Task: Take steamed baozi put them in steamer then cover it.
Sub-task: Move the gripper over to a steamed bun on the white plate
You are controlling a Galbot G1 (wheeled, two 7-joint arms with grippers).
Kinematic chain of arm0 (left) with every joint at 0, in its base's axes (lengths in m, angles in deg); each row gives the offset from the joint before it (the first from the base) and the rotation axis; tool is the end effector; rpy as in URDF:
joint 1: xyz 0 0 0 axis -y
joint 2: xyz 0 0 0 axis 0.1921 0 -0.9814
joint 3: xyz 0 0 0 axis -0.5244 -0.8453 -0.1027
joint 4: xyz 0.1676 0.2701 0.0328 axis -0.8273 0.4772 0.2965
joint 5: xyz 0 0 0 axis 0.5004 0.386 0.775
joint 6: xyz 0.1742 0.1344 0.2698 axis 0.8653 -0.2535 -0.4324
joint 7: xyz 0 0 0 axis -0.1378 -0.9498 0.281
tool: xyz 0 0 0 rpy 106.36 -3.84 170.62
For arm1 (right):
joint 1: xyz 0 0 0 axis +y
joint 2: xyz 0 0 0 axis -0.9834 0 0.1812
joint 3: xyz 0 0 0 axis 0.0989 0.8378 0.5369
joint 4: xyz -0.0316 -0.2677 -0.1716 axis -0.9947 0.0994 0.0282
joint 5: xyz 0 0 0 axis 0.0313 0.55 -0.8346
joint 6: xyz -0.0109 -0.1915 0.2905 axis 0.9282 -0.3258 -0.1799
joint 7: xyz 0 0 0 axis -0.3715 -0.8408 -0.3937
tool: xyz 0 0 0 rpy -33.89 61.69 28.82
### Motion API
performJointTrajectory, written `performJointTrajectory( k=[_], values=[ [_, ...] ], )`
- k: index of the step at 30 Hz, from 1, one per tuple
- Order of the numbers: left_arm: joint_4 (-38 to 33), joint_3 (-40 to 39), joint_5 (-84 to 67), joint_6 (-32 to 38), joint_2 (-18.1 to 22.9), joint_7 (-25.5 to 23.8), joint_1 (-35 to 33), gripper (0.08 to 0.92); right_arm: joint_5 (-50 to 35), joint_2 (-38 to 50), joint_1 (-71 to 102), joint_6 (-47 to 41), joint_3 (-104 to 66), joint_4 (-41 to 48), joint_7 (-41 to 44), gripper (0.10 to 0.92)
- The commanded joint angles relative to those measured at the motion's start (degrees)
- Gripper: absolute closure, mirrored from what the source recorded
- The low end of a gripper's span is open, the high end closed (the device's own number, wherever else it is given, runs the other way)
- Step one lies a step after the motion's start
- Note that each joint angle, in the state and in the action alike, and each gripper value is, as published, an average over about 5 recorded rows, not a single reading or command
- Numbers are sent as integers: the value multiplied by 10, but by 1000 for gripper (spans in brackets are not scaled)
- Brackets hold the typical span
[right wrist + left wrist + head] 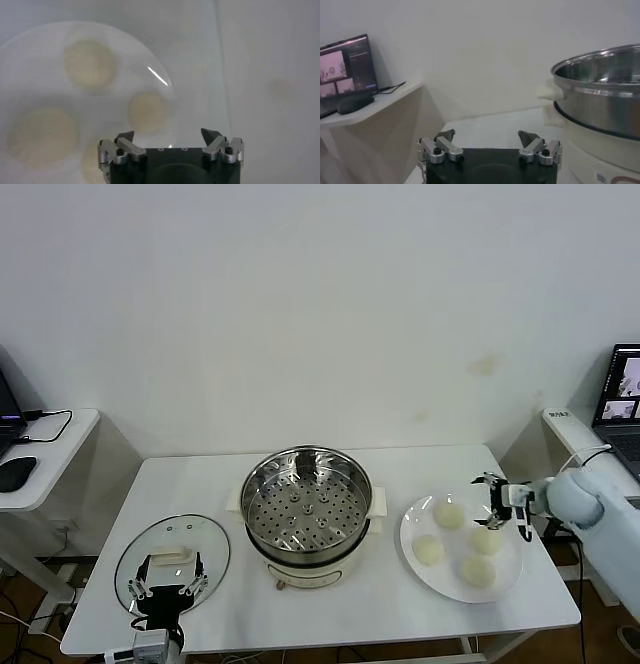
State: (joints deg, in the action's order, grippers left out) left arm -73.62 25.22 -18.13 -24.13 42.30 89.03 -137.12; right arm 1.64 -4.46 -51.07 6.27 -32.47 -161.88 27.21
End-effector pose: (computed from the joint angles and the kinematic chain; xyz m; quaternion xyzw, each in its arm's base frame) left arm 0.1607 0.0287 -0.2825 0.1112 -0.9799 -0.1118 0.1223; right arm 0.4653 -0.1866 -0.1943 0.4404 -0.6157 0.5784 0.3039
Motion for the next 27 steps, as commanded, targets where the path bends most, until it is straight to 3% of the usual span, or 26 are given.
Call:
performJointTrajectory(
  k=[1, 22, 27],
  values=[
    [2, 4, 2, -4, -2, 0, 3, 177, -4, -49, -136, 15, 168, 113, 39, 203],
    [-1, 11, 1, -7, -4, -3, 5, 177, 8, -123, -135, -2, 189, 183, 39, 208],
    [0, 10, 1, -7, -2, -3, 6, 177, 7, -123, -134, -7, 190, 180, 39, 285]
  ],
)
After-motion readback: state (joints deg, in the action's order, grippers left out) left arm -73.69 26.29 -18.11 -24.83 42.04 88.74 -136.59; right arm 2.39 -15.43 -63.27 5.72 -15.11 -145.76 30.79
